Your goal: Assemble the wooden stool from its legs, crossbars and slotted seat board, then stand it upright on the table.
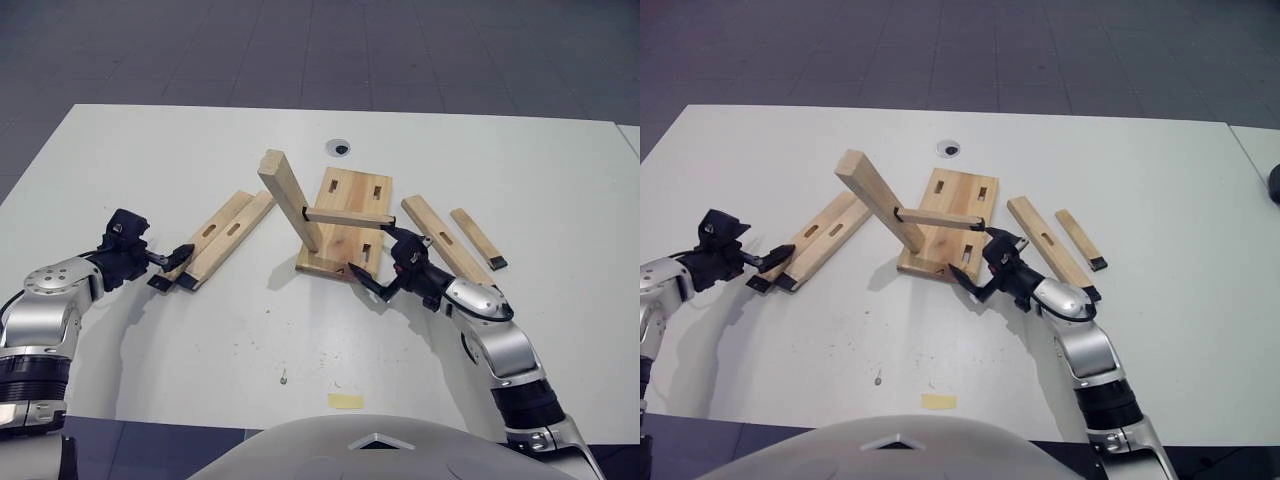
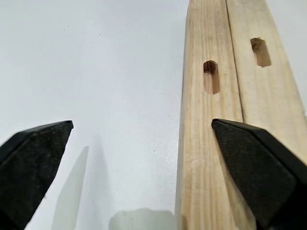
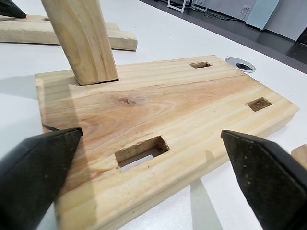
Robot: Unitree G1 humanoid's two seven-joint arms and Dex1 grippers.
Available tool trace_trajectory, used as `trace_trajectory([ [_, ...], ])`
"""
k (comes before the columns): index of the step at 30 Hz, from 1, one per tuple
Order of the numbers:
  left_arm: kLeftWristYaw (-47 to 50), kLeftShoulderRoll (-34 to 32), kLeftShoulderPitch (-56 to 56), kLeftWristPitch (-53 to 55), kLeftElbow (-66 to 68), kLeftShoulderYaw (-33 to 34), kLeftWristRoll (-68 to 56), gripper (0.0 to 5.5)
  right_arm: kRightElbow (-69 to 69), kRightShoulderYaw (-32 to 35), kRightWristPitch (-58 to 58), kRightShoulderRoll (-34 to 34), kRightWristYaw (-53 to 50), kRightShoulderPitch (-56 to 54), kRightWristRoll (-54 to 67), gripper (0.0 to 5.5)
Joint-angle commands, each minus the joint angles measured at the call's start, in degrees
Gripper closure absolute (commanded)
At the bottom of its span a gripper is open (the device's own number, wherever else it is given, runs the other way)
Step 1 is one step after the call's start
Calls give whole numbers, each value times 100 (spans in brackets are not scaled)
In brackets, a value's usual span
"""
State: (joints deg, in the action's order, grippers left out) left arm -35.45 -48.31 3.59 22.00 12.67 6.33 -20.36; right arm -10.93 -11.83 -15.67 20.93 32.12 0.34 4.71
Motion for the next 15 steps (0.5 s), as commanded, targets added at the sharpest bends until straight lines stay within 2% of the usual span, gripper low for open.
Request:
trace_trajectory([
  [1,-66,-113,-127,-4,639,-44,445,11,83,-2,2,-20,-16,-79,-21,10],
  [5,-59,-38,-82,-84,822,55,531,11,105,-11,24,-31,-23,-103,-26,10],
  [15,-236,142,307,485,-305,1017,-307,11,73,-46,68,-48,-34,1,-53,10],
])
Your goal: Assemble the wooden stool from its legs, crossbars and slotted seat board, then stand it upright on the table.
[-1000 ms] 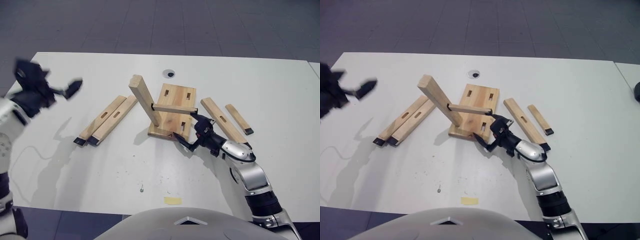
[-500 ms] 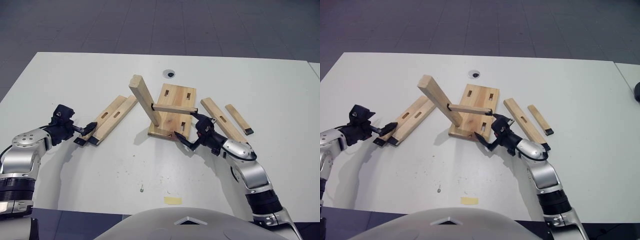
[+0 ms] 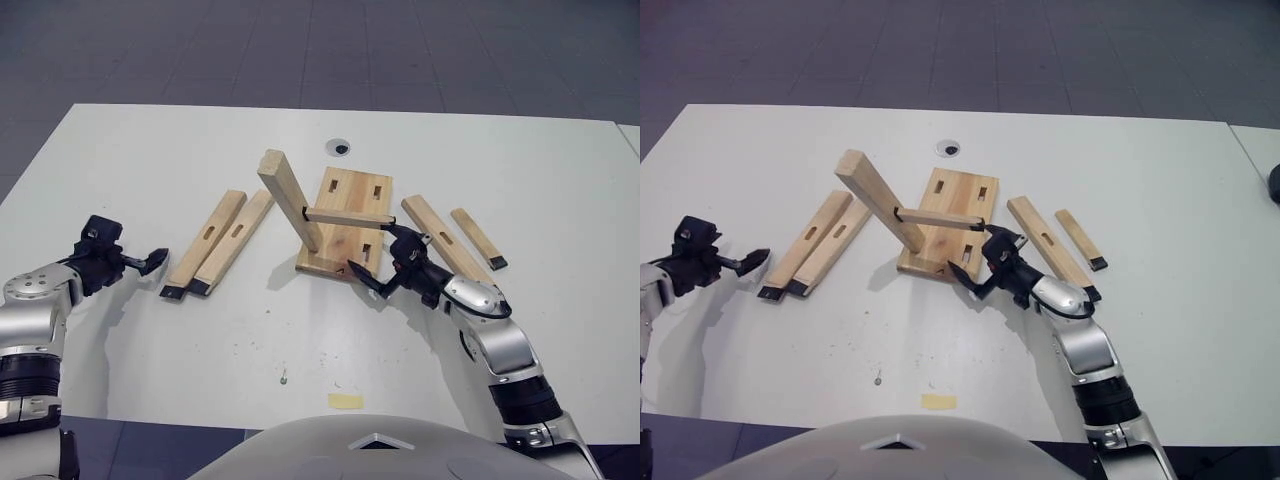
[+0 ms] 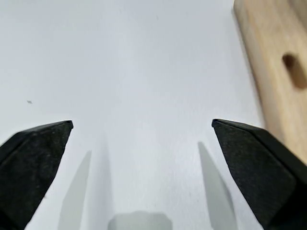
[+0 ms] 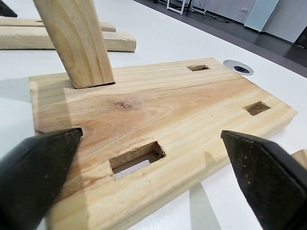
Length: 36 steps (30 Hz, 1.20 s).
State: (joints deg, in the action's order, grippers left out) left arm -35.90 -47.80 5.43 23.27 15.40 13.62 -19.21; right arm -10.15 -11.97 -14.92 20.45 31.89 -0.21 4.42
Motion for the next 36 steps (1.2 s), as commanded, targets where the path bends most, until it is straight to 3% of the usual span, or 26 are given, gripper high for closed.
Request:
trace_trajectory([
  [1,-266,110,63,468,-750,257,-492,11,-8,-29,-9,-1,-14,62,-25,10],
  [11,-258,650,-168,686,-1112,-743,-10,11,-5,-70,-10,-28,-38,26,-59,10],
  [29,-595,356,-99,528,-683,-757,485,11,-62,-232,6,-40,-24,54,-114,10],
  [36,-1284,169,-12,1080,-285,-997,415,127,28,-134,66,-68,-140,1,-126,10],
])
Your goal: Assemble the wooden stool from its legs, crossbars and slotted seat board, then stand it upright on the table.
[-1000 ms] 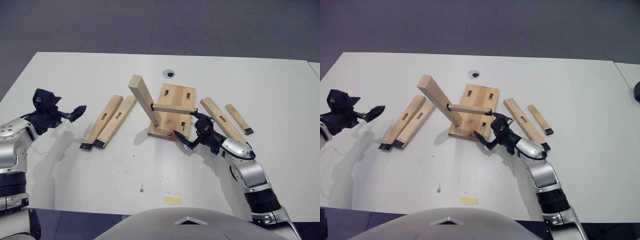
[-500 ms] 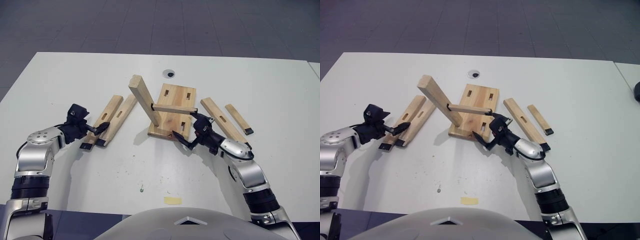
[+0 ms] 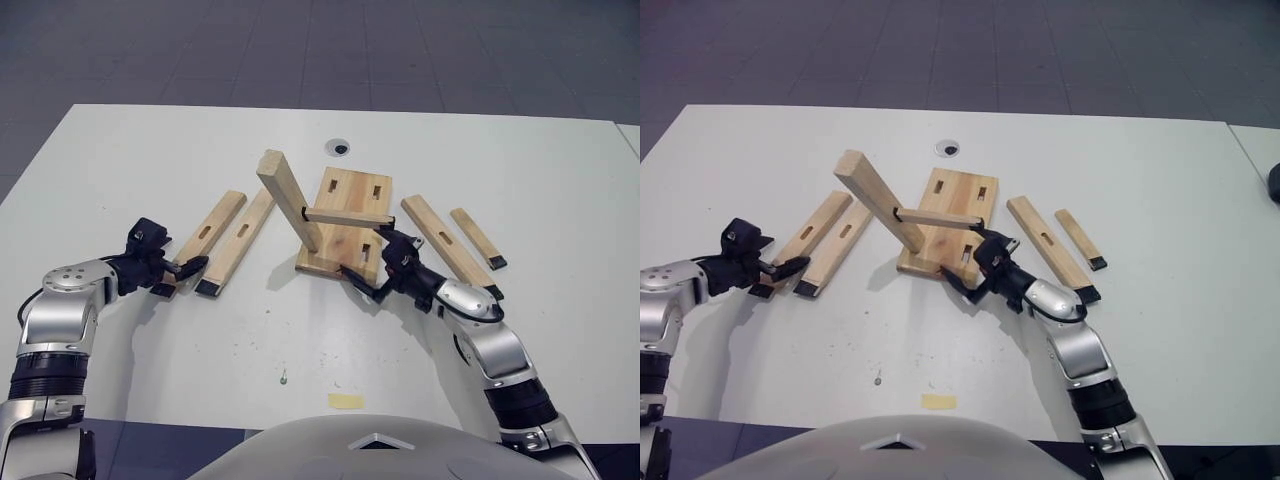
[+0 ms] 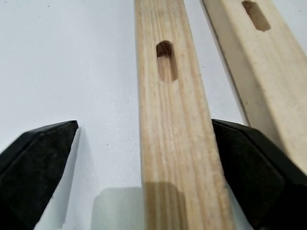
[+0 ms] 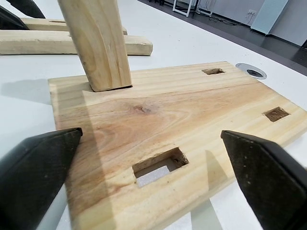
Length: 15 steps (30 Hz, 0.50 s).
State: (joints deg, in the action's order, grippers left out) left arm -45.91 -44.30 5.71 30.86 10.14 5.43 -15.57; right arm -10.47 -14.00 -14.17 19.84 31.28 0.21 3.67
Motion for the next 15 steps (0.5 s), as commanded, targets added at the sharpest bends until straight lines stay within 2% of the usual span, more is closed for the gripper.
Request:
trace_trajectory([
  [1,-326,-210,-56,353,277,-219,87,149,57,78,-7,-14,-106,-31,-56,10],
  [7,-547,-340,-311,246,130,-651,329,253,105,106,77,-18,-176,55,-64,10],
  [12,-508,-357,-454,282,-36,-698,315,334,133,148,88,-25,-272,46,-79,10],
  [15,-377,-300,-502,275,-87,-608,309,346,167,217,58,-4,-281,-2,-42,10],
])
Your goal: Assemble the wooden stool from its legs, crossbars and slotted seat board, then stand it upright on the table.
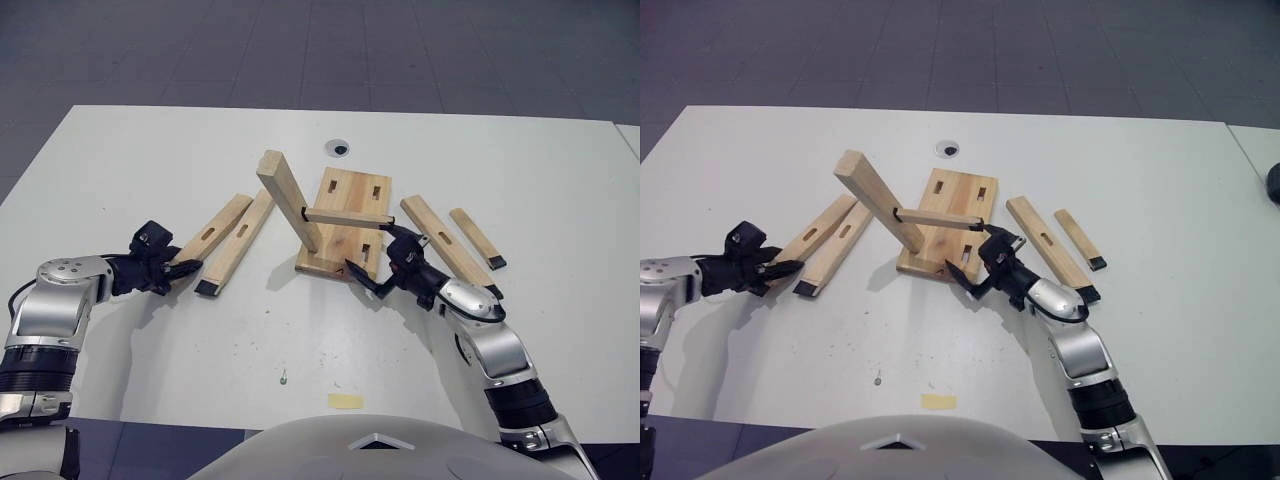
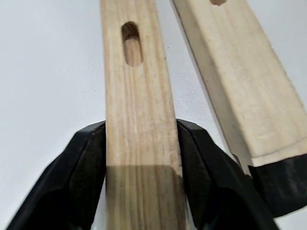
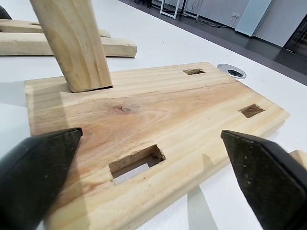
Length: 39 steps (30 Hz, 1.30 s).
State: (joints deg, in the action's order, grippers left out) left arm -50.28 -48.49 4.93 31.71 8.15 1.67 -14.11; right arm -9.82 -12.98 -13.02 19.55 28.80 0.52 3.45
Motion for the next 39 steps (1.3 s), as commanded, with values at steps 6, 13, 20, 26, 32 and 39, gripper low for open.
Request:
trace_trajectory([
  [6,1470,690,103,12,-405,948,-51,346,662,1341,-305,169,-365,-682,474,10],
  [13,3129,1264,1204,134,-2866,1047,268,346,880,3595,-1766,-95,-636,-2758,3729,10],
  [20,2450,626,2397,-881,-3055,-526,1607,346,-121,3582,-3263,-879,-1441,-3242,7588,10],
  [26,2108,1064,2535,-967,-3089,-921,1499,346,74,3169,-3222,-1296,-2167,-3200,7599,10],
  [32,1828,1284,2428,-780,-3350,-1140,1343,346,175,3091,-2998,-1380,-2255,-3412,7583,10],
  [39,1862,1546,2379,-211,-3700,-1131,1195,346,574,2948,-2822,-1392,-1909,-3772,7327,59],
])
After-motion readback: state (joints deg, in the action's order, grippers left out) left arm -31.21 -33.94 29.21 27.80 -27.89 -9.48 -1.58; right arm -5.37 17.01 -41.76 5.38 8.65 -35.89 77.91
